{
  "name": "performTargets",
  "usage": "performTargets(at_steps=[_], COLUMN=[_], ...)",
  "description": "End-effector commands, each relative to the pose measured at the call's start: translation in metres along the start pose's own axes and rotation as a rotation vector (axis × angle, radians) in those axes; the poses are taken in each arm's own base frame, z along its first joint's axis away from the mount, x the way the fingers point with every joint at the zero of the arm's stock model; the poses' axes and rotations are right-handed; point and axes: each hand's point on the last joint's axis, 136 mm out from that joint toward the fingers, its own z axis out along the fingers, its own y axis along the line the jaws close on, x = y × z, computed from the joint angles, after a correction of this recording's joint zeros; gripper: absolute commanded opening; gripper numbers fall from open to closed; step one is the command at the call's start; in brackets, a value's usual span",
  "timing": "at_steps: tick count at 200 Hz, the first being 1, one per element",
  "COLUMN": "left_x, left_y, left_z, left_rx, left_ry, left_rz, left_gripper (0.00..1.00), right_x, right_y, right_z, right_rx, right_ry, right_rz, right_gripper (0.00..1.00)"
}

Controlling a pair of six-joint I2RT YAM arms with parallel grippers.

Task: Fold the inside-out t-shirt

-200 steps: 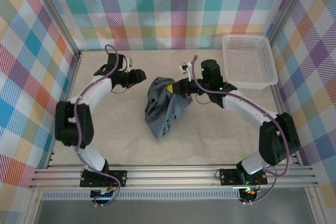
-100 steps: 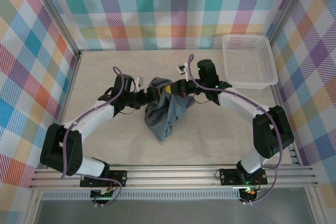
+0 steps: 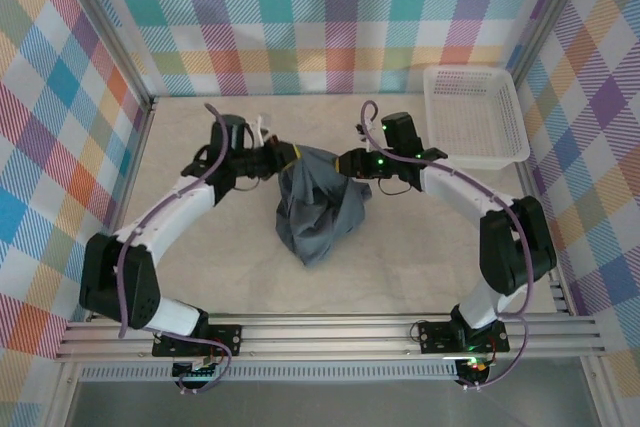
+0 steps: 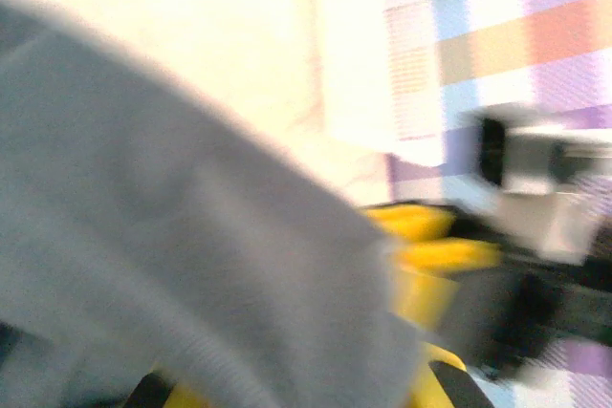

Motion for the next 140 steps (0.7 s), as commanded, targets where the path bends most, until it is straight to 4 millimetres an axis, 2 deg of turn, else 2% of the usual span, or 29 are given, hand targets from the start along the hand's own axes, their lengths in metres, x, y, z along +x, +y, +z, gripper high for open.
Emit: performTargets(at_steps=[1,22,57,76,94,107,121,140], left_x=[-0.006,-0.006,-0.013,-0.016,-0.02,-0.023,-0.025,-0.025], left_y=[-0.065,-0.073,-0.083,-0.092,-0.104,-0.112,-0.122,-0.13], left_z=[-0.037,-0.044,-0.047,-0.05,-0.053,-0.056,-0.06,-0.067], left_rx=[0.129,0.128,0.156,0.17,0.191,0.203,0.219,0.227], left_ry=[0.007,0.009,-0.018,-0.015,-0.004,-0.006,-0.009,-0.01], left_rz=[0.043,0.032,0.011,0.032,0.049,0.063,0.077,0.093], left_gripper=[0.0,0.0,0.0,0.0,0.0,0.0,0.0,0.0], right_x=[0.052,0.054,0.048,0.041,0.034,0.026,0.011,-0.015], right_y=[-0.055,-0.051,-0.044,-0.011,0.037,0.055,0.056,0.04], right_z=[0.02,0.017,-0.008,-0.018,-0.022,-0.021,-0.015,-0.002], right_rx=[0.145,0.127,0.23,0.194,0.118,0.105,0.14,0.268], right_ry=[0.187,0.167,0.046,-0.028,-0.14,-0.221,-0.281,-0.288], right_rz=[-0.026,0.006,-0.049,-0.214,-0.486,-0.641,-0.728,-0.75], right_gripper=[0.37,0.44,0.51,0.58,0.7,0.77,0.81,0.78])
